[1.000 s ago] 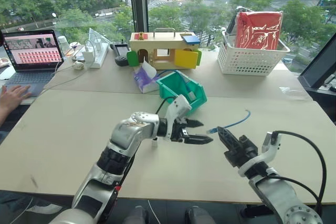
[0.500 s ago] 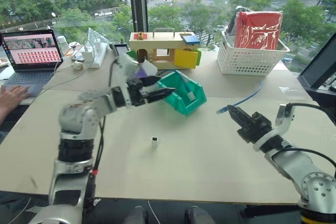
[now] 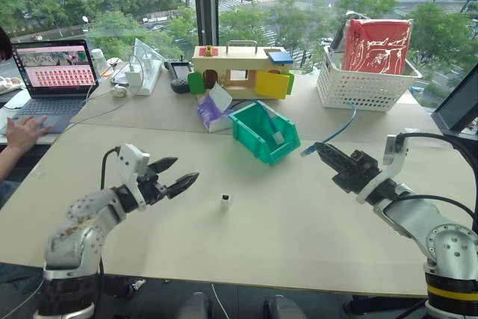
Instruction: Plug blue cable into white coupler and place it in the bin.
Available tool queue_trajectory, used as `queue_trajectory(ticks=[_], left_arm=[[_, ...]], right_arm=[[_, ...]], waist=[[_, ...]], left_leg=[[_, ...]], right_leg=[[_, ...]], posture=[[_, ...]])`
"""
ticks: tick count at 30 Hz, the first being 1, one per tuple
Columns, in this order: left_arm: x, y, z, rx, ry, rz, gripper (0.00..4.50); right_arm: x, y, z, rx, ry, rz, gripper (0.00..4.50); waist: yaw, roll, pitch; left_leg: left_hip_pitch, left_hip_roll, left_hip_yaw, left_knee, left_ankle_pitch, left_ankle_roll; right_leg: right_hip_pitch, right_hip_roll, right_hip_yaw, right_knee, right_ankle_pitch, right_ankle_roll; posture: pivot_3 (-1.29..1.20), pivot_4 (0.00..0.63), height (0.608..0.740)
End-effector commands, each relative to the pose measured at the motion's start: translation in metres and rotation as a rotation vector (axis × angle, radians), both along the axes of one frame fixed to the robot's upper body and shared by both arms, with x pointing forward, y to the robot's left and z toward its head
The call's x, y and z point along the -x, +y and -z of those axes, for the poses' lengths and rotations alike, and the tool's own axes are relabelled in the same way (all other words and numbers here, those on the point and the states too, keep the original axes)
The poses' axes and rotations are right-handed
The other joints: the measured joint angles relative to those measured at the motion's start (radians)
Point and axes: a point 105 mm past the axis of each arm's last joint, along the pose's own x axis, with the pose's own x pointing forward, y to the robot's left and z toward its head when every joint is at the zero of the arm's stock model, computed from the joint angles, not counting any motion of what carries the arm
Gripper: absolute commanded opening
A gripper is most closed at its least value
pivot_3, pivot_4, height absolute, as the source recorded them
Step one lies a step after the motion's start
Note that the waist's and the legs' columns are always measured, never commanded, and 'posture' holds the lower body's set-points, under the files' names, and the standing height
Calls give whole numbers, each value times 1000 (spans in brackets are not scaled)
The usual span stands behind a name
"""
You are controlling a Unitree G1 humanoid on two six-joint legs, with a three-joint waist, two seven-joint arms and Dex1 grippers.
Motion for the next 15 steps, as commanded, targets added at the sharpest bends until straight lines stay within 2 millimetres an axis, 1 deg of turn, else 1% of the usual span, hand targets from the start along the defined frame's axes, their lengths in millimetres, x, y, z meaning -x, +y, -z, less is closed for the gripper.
queue_trajectory(ticks=[1,2,4,6,10,12,15], left_arm=[[10,-13,0,-8,-61,11,4444],[12,-14,2,-4,-58,11,4444],[14,-21,20,-50,-33,17,4444],[14,-25,29,-75,-21,20,4444],[12,-40,37,-92,-23,14,4444],[15,-47,35,-60,-25,23,4444],[21,-52,35,-23,-15,31,4444]], right_arm=[[2,0,-13,14,-50,-7,0],[2,1,-13,14,-51,-7,0],[3,1,-14,20,-53,-3,0],[4,1,-14,23,-54,1,0],[5,-1,-13,29,-55,15,0],[6,-2,-13,28,-54,25,0],[8,-4,-12,28,-52,33,0]], waist=[[-1,0,0],[-2,0,0],[-3,0,0],[-2,0,0],[-2,0,0],[-2,0,0],[-3,0,0]], left_leg=[[0,0,0,0,0,0],[0,0,0,0,0,0],[0,0,0,0,0,0],[0,0,0,0,0,0],[0,0,0,0,0,0],[0,0,0,0,0,0],[0,0,0,0,0,0]], right_leg=[[0,0,0,0,0,0],[0,0,0,0,0,0],[0,0,0,0,0,0],[0,0,0,0,0,0],[0,0,0,0,0,0],[0,0,0,0,0,0],[0,0,0,0,0,0]], posture=[[0,150,730],[0,150,730],[0,150,730],[0,150,730],[0,150,730],[0,150,730],[0,150,730]])
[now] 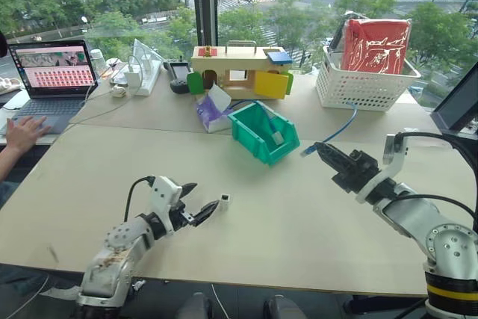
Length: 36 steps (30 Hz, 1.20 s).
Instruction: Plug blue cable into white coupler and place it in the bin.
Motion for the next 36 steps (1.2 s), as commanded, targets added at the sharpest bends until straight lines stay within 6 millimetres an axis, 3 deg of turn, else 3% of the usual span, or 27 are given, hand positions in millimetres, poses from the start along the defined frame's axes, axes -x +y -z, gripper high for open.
queue_trajectory(ticks=[1,12,20,30,31,33,36], left_arm=[[9,-9,-13,37,-43,26,4444],[12,-37,8,-28,157,-87,4444],[21,-47,10,-89,255,-226,4444],[8,-35,23,-207,335,-375,4444],[6,-33,23,-212,334,-389,3932],[7,-36,24,-213,338,-376,3382],[6,-38,24,-229,324,-361,2182]], right_arm=[[5,-5,-13,3,-56,21,0],[6,0,-16,28,-48,7,0],[9,-1,-11,49,-15,-16,0],[10,3,-7,54,9,-43,0],[9,3,-6,57,10,-42,0],[9,3,-6,56,9,-45,0],[8,5,-6,55,4,-48,0]], waist=[[-2,0,0],[-9,0,0],[-9,0,0],[-9,0,0],[-9,1,0],[-9,1,0],[-9,1,0]], left_leg=[[0,0,0,0,0,0],[0,0,-3,0,0,0],[0,0,-5,0,0,0],[5,-1,-6,0,0,0],[6,-1,-6,0,0,0],[7,-1,-6,0,0,0],[8,-1,-6,0,0,0]], right_leg=[[0,0,0,0,0,0],[0,0,0,0,0,1],[1,0,0,0,0,1],[5,1,1,0,-5,4],[5,1,1,0,-6,4],[6,1,2,0,-7,1],[6,1,2,0,-7,0]], posture=[[0,150,730],[0,150,730],[0,150,730],[0,150,730],[0,150,730],[0,150,730],[0,150,730]])
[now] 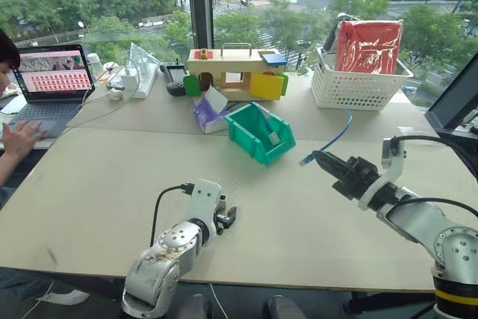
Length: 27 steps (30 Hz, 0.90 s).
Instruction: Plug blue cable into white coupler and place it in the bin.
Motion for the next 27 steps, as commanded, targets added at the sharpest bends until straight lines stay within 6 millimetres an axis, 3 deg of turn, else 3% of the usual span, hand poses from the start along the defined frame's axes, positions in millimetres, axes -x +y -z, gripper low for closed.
queue_trajectory(ticks=[1,4,5,10,14,18,21,24,27], left_arm=[[-1,2,10,-33,37,-3,1786],[-4,-1,9,-25,23,18,682],[-4,-6,5,-7,-1,63,602],[-3,-22,-9,24,-110,277,603],[6,-32,-21,1,-210,611,603],[15,-36,-29,-24,-305,924,603],[6,-37,-19,-99,-262,917,603],[1,-44,-19,-63,-229,915,603],[-3,-47,-8,-64,-92,916,603]], right_arm=[[1,4,-11,-6,-48,-23,0],[2,5,-12,-13,-54,-17,0],[3,6,-11,-14,-54,-16,0],[6,8,-9,-20,-58,-6,0],[5,11,-9,-35,-70,9,0],[12,30,5,34,-66,-10,0],[21,43,15,68,-44,-12,0],[29,56,27,124,-19,-9,0],[35,67,27,112,-18,-7,0]], waist=[[0,0,0],[3,0,0],[4,0,0],[7,0,0],[6,0,0],[4,0,0],[3,0,0],[2,0,0],[1,0,0]], left_leg=[[0,0,0,0,0,0],[0,0,0,0,0,0],[0,0,0,0,0,0],[-1,0,1,0,0,0],[-3,0,1,-1,0,0],[-4,0,2,-5,0,0],[-4,0,2,-7,0,0],[-4,0,2,-8,0,0],[-5,0,1,-8,0,0]], right_leg=[[0,0,0,0,0,0],[0,0,0,0,0,0],[0,-1,0,0,0,0],[-1,-1,0,0,0,-1],[-4,-1,0,-1,3,-6],[-4,-1,0,-3,3,-8],[-5,-2,0,-4,3,-8],[-5,-2,0,-4,4,-2],[-5,-2,0,-4,5,0]], posture=[[0,150,730],[0,150,730],[0,150,730],[0,150,730],[0,150,730],[0,150,730],[0,150,730],[0,150,730],[0,150,730]])
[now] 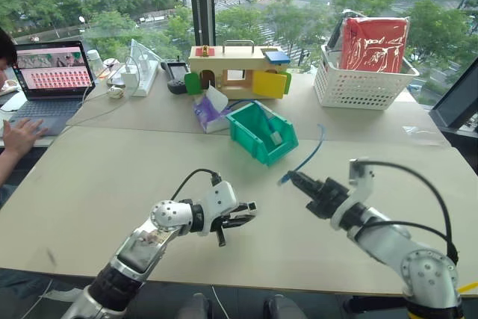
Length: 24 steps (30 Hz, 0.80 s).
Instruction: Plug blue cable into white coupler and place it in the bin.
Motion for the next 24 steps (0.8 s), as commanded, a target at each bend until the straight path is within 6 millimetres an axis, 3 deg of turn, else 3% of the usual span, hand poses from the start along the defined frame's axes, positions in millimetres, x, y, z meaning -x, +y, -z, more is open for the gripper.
queue_trajectory(ticks=[1,7,13,24], left_arm=[[-3,-8,2,-51,125,13,603],[-7,-11,6,-181,262,-66,603],[-2,-16,3,-218,329,-80,603],[2,-10,6,-253,379,-129,603]], right_arm=[[8,14,-13,-9,-56,5,0],[16,31,3,-5,16,-9,0],[12,31,18,62,73,17,0],[6,31,27,108,93,39,0]], waist=[[-1,0,0],[-2,0,0],[-3,0,0],[-5,0,0]], left_leg=[[0,0,0,0,0,0],[1,0,-2,0,0,0],[2,0,-2,0,0,0],[4,0,-2,-1,0,0]], right_leg=[[0,0,0,0,0,1],[0,1,-1,1,-3,5],[1,1,0,1,-3,4],[2,1,0,1,-3,3]], posture=[[0,150,730],[0,150,730],[0,150,730],[0,150,730]])
